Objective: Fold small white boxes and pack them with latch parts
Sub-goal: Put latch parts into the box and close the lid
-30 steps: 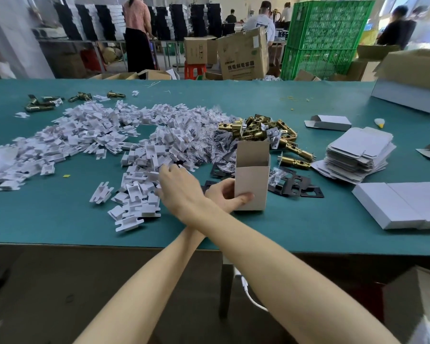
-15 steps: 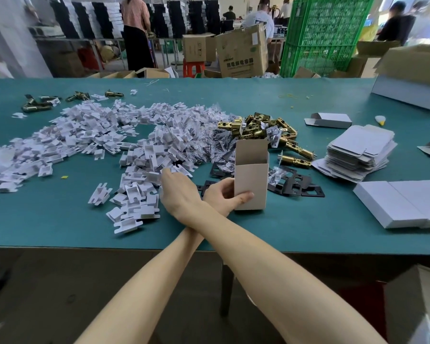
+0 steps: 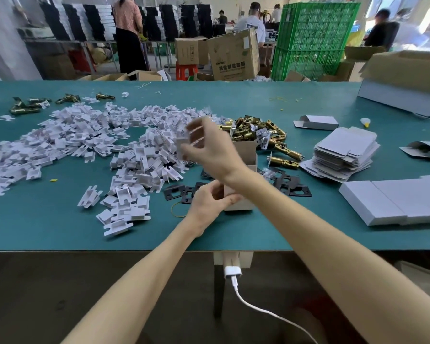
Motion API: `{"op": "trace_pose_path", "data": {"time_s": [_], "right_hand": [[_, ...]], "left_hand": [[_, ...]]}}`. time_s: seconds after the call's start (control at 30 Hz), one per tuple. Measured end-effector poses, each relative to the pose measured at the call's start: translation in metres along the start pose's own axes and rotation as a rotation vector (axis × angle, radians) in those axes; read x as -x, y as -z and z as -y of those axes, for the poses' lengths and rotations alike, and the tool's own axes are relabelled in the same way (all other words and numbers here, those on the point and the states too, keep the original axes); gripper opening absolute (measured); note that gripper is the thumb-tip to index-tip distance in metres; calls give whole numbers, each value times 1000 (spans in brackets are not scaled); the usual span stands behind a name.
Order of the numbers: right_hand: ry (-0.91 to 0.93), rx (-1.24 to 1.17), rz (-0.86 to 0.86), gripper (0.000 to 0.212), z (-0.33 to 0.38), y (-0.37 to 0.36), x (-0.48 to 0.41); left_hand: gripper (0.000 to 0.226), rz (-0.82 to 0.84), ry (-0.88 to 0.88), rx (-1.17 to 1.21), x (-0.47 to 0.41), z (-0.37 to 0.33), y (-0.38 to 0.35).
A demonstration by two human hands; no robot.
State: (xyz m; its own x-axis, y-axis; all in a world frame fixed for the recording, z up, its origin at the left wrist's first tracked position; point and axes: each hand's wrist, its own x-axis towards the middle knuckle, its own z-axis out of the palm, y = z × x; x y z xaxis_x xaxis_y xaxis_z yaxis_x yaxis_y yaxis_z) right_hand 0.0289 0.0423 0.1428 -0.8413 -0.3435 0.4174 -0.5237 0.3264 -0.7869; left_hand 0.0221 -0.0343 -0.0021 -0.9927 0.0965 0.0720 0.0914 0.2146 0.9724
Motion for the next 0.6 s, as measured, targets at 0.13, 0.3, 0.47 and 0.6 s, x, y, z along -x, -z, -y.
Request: {"op": "trace_pose_path", "data": {"time_s": [0.13,0.3,0.47,0.6], "right_hand": [[64,156,-107,41,-11,48,6],[25,383,-121,30,-41,80,17],[136,565,-58,22,-61,82,32],[170,617,-68,17,-68,77,36]], "left_hand": [[38,2,-44,48,5,-3,1],[40,-2,-48,74,8,-5,1],[39,7,-40,102,8,-5,1],[37,10,-41,106,7,-3,1]]}}
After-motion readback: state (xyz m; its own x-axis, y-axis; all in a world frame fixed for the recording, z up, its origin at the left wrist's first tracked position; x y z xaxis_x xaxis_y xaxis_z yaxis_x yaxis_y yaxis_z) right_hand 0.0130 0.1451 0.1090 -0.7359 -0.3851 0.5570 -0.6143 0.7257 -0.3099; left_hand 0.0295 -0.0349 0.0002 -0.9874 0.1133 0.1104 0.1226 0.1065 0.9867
